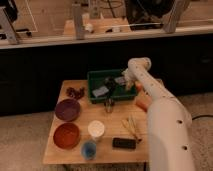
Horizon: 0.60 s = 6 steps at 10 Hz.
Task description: Wipe table surface with towel
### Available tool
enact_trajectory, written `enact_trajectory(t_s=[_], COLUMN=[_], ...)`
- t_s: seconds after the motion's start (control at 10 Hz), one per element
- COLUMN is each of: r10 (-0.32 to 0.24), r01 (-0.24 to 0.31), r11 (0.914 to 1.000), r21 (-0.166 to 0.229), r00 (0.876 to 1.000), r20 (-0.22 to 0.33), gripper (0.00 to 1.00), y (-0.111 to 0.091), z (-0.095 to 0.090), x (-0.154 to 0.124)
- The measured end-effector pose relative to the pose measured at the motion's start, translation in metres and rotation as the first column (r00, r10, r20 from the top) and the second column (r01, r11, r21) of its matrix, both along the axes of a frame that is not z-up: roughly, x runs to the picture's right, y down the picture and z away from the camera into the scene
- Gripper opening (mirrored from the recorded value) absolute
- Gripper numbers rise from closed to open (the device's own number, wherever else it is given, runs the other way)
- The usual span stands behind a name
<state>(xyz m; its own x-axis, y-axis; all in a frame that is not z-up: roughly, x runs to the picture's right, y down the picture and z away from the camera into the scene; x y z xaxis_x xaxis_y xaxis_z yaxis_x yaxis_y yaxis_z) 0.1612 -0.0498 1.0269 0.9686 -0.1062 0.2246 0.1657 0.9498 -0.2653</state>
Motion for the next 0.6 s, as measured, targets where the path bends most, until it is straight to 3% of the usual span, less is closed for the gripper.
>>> enact_trajectory(t_s=[0.6], r10=[-0.003], r01=[0.003], r11=[0.9999], r21=[0.012], r00=[1.000], r20=[0.006], gripper=[0.80], y=[-0.0006], z=[0.0007], x=[-0.0025])
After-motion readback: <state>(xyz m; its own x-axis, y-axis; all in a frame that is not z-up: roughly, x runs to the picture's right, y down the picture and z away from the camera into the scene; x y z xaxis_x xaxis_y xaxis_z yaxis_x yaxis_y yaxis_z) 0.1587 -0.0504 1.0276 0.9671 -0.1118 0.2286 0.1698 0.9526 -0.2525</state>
